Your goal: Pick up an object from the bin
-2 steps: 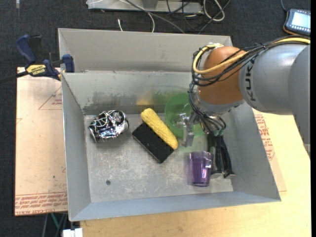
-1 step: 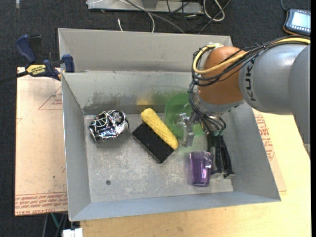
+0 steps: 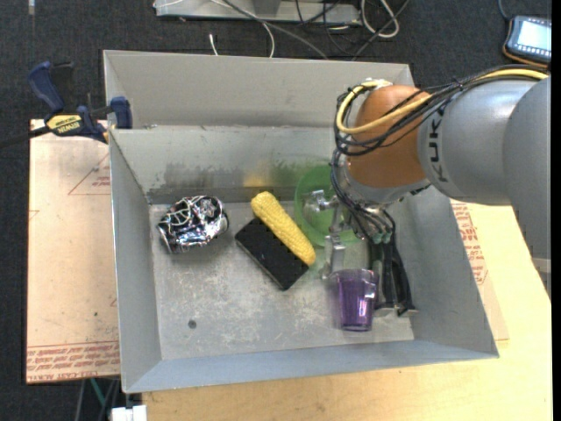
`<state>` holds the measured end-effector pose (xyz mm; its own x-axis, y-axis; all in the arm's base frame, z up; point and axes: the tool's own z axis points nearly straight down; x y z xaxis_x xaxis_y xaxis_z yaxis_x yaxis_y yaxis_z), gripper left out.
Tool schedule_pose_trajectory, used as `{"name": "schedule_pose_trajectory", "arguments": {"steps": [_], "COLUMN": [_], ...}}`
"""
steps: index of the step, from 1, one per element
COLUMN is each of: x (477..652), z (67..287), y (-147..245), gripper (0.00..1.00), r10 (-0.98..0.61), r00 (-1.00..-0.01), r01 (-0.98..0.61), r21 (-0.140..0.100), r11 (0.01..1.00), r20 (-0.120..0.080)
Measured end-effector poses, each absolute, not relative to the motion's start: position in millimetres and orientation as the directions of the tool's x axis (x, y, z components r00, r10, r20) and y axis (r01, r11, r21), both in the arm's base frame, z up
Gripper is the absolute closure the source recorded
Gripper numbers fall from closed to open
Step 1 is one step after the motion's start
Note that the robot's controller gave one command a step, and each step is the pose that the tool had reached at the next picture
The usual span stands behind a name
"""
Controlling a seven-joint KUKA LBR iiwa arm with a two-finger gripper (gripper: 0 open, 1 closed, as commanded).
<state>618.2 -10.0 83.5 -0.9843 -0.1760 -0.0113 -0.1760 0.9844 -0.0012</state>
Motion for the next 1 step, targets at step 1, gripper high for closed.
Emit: {"name": "schedule_pose_trajectory", "arguments": {"steps": [1], "x": [620.9], "z": [86.0], "y": [-9.0], "gripper": [1.00], "r10": [-0.152], "r00": [-0.988], "r01": [-0.152], "r21": [-0.005], "r11": [0.988], "r20": [-0.018]}}
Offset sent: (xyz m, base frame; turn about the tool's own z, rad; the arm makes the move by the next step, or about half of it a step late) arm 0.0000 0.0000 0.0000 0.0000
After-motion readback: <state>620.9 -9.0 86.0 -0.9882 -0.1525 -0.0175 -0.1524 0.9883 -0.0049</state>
